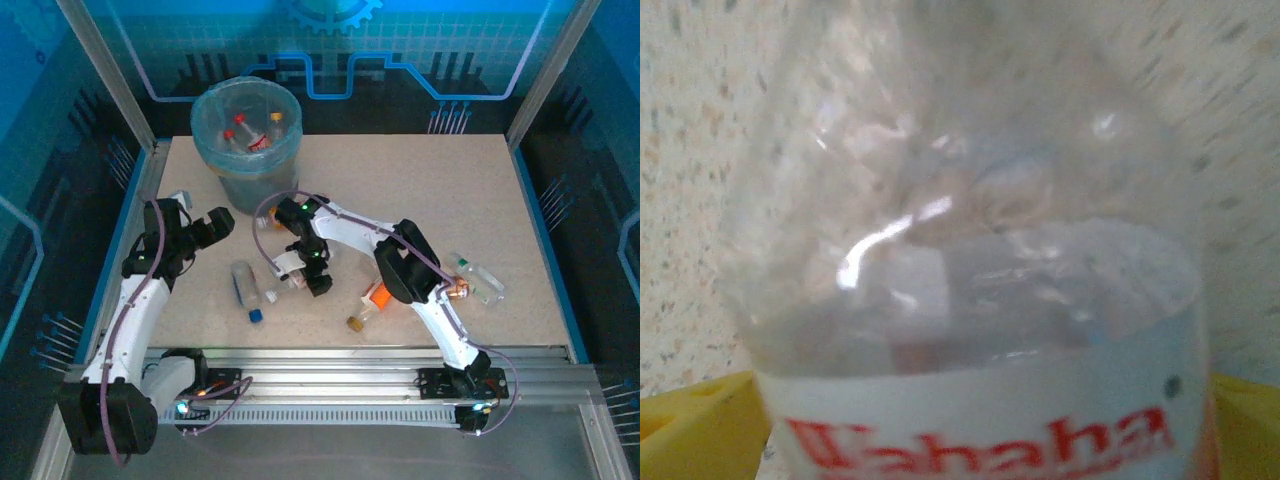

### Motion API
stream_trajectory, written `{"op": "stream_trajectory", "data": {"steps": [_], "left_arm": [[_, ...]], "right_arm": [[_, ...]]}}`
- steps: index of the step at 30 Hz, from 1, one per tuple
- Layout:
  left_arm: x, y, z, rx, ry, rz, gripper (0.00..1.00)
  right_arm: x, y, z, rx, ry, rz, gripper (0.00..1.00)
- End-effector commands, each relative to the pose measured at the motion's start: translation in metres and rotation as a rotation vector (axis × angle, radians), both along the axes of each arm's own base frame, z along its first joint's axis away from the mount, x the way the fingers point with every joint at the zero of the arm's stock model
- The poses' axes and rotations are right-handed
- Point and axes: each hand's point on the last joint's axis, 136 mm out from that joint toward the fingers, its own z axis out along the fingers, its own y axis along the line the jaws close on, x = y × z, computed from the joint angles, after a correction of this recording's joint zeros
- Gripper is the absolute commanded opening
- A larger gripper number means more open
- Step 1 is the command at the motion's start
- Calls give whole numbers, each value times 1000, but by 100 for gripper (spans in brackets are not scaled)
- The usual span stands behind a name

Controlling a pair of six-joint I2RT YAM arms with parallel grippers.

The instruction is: Put the plastic bottles in the bin

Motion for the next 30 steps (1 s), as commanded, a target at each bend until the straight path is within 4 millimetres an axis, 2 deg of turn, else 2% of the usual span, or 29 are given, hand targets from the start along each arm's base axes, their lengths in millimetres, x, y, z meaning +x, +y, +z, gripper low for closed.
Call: {"op": "stream_trajectory", "data": {"steps": [1, 5, 10, 14, 17, 20, 24, 27, 30], "left_arm": [[1, 2, 10, -6, -6, 3, 99], [3, 1, 22, -3, -17, -6, 99], [7, -2, 48, 3, -57, -33, 99], [14, -7, 71, 7, -107, -71, 99], [17, -15, 95, -14, -140, -110, 99], [16, -35, 124, -62, -201, -201, 99], [10, -74, 173, -110, -355, -357, 95], [-2, -106, 207, -117, -497, -482, 94], [-8, -136, 223, -153, -534, -593, 91]], "right_arm": [[9, -5, 21, 48, -36, -61, 96], [16, -9, 22, 41, -56, -94, 82], [27, -7, 44, 99, -107, -162, 66], [27, -9, 64, 142, -128, -222, 61], [25, -12, 83, 189, -135, -297, 59], [19, -14, 112, 325, -130, -403, 57], [14, -24, 154, 512, -104, -551, 58], [16, -42, 184, 613, -96, -652, 58], [20, -62, 213, 714, -97, -746, 57]]}}
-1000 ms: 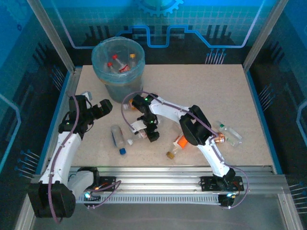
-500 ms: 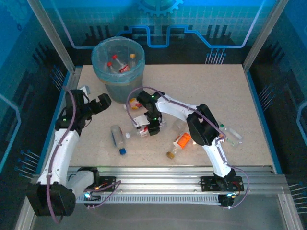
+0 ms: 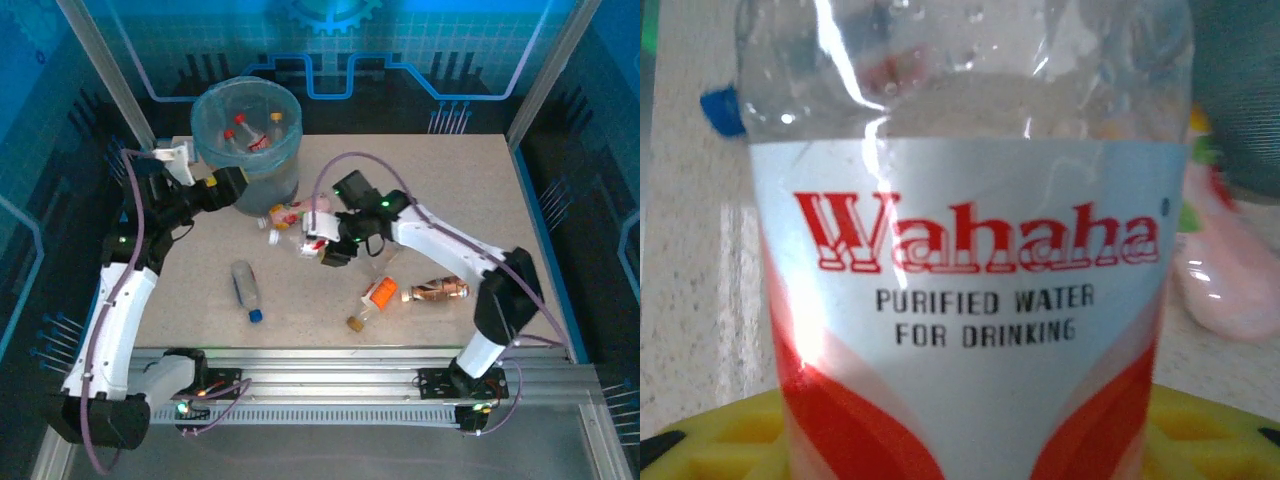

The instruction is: Put the plastic bottles in the bin

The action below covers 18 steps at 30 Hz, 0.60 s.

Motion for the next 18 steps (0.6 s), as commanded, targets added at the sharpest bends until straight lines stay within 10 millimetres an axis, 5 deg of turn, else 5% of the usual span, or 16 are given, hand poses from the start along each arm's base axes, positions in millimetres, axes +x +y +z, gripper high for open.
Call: {"op": "stream_trajectory", "data": {"steps": [1, 10, 18], "left_arm": [[-12, -38, 46, -43, -129, -175, 90], [-42, -121, 63, -140, -110, -554, 87], [-37, -140, 45, -125, -34, -601, 70]], "right_arm": [[5, -8, 44, 210, 17, -106, 57], [-13, -29, 106, 380, -48, -121, 59], [-29, -28, 128, 441, -77, -84, 59]]}}
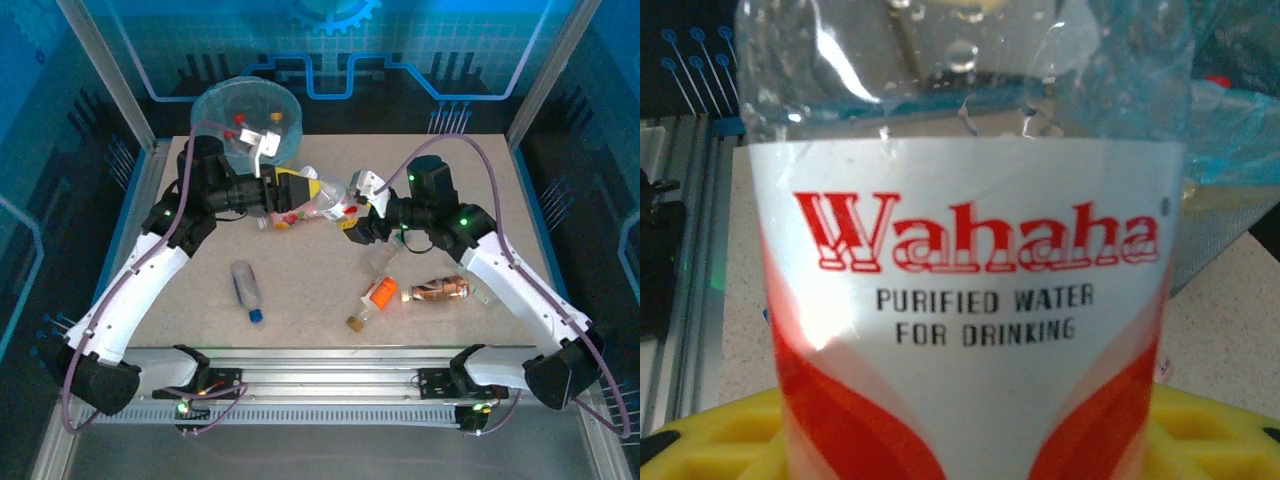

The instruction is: Put the plastic bottles in the bin

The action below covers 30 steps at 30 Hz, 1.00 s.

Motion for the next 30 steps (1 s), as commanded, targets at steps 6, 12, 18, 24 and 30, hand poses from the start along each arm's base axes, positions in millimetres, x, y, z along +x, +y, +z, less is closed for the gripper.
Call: {"op": "stream_trajectory", "data": {"steps": [6, 12, 18, 24, 30], "left_arm": [[-5, -6, 13, -16, -21, -35, 44], [-2, -5, 19, -24, -37, -16, 52], [3, -7, 22, -42, -37, -10, 54], [3, -9, 21, -42, -30, -26, 31], [2, -5, 26, -37, -54, 3, 10]], "right_arm": [[-14, -1, 6, 27, 7, 13, 59], [-22, 1, 6, 17, 12, 32, 60], [-23, 1, 9, 4, 10, 41, 60], [-23, 2, 11, 7, 12, 45, 60], [-19, 1, 19, 16, -5, 2, 68]]}}
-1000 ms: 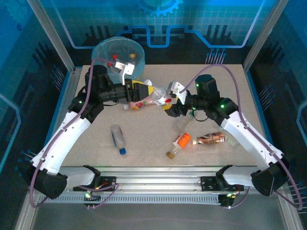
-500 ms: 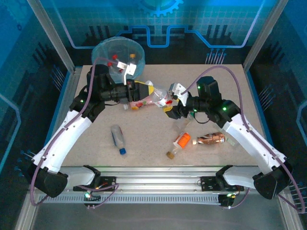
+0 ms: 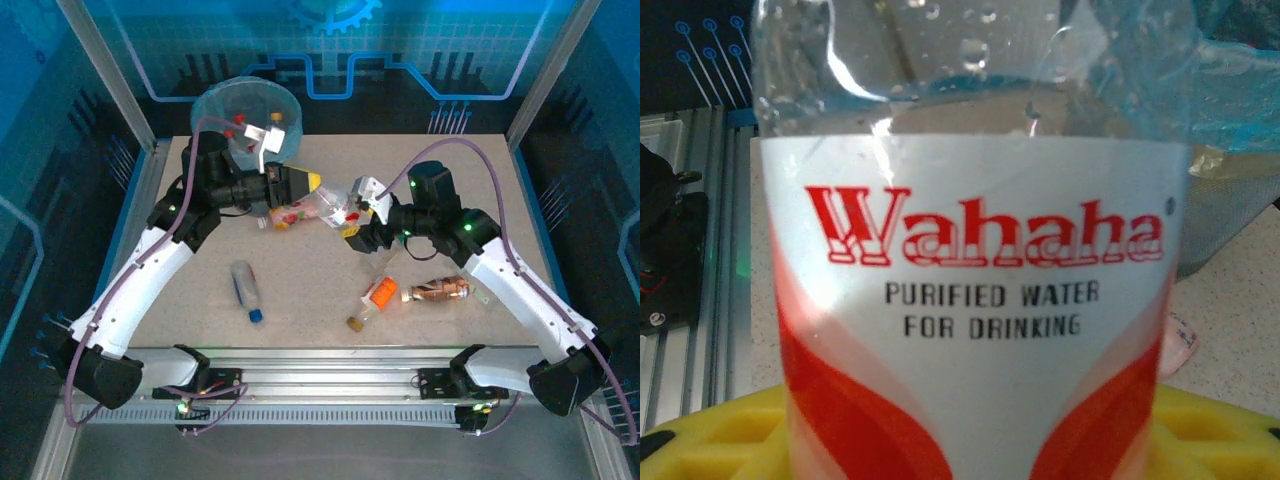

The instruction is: Put the plastic bottles in the bin

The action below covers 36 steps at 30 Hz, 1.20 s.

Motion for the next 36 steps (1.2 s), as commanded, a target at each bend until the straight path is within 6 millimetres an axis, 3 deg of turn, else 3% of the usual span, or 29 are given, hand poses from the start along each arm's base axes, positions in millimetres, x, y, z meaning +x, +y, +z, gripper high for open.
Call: {"op": "stream_trajectory", "data": {"steps": [1, 3, 4, 10, 16, 22, 26, 32, 36], "left_arm": [[0, 3, 22, -19, -59, 33, 5], [9, 10, 26, -10, -76, 103, 0], [14, 14, 28, -4, -85, 145, 0], [46, 43, 63, 29, -199, 324, 0], [100, 120, 96, -7, -223, 585, 0], [162, 180, 79, 96, -160, 780, 0], [194, 207, 56, 251, -129, 877, 0], [214, 220, 42, 416, -134, 899, 0], [218, 218, 37, 417, -123, 886, 0]], "right_arm": [[-4, 4, 29, 39, -71, 1, 72], [-2, 4, 32, 34, -85, -25, 84], [-2, 3, 34, 29, -95, -41, 100], [1, -11, 42, -20, -124, -159, 100], [-6, -32, 44, -18, -102, -263, 100], [-8, -39, 42, 34, -85, -318, 100], [-7, -28, 43, 76, -55, -299, 100], [3, -9, 27, 0, -8, -263, 100], [7, 3, 18, -28, 19, -232, 100]]}}
